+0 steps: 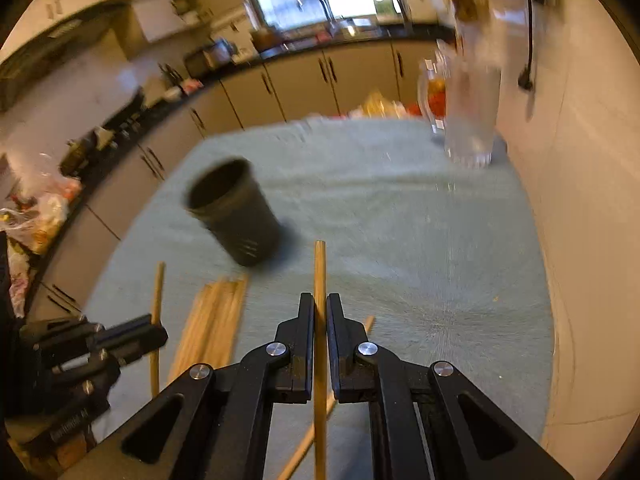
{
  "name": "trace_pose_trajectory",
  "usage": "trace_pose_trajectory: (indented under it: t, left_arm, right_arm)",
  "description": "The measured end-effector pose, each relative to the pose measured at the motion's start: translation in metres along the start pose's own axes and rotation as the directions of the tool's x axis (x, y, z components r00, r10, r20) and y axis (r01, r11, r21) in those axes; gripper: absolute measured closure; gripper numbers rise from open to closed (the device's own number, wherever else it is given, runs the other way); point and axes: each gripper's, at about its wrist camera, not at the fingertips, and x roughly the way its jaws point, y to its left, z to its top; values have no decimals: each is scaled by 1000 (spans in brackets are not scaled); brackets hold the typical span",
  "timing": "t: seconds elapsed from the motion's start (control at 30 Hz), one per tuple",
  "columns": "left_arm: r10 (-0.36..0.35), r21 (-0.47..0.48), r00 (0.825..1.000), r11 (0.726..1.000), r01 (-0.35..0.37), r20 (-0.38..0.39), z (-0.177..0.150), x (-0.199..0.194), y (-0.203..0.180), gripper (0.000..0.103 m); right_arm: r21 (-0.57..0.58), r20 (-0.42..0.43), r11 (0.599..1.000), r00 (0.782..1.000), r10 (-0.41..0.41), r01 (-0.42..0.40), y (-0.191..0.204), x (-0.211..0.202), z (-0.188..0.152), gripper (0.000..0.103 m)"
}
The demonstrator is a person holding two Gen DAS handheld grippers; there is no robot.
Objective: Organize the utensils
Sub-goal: 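Lift both held chopsticks and carry them above the black holder cup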
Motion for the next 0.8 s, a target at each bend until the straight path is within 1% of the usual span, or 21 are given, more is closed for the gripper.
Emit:
trace_pose_trajectory:
  t: [0.1, 0.13, 0.2, 0.33, 0.47, 0.53, 0.67, 0.8]
  left_arm:
    - [8, -11, 997, 1000, -7, 76, -3, -32, 3, 97]
    - [14, -12, 995, 1000, -12, 94, -2, -34, 2, 97]
    - [23, -18, 990, 1000, -21, 138, -5, -53, 3, 97]
    - [38, -34, 975, 999, -32, 217, -1, -78, 8, 97]
    - [54, -54, 955, 998, -40, 291, 12, -97, 14, 97]
    - [64, -63, 948, 997, -46, 313, 22, -103, 19, 97]
    - [71, -78, 941, 996, -47, 331, 44, -102, 29, 97]
    - [97, -87, 928, 994, -70, 359, 76, -102, 34, 97]
  right_arm:
    - [-24, 55, 1000, 998, 18, -17, 14, -29, -2, 96]
    - [-30, 68, 999, 997, 20, -18, 20, -36, -4, 96]
    - [-41, 95, 999, 995, 30, -26, 28, -51, -6, 96]
    - [-48, 153, 998, 987, 45, -38, 40, -74, 3, 96]
    - [-50, 211, 997, 976, 61, -52, 49, -95, 15, 96]
    - [-51, 232, 997, 970, 68, -57, 53, -101, 25, 96]
    - [-53, 273, 996, 959, 77, -65, 61, -105, 47, 96]
    - [-34, 304, 995, 948, 96, -90, 67, -100, 70, 96]
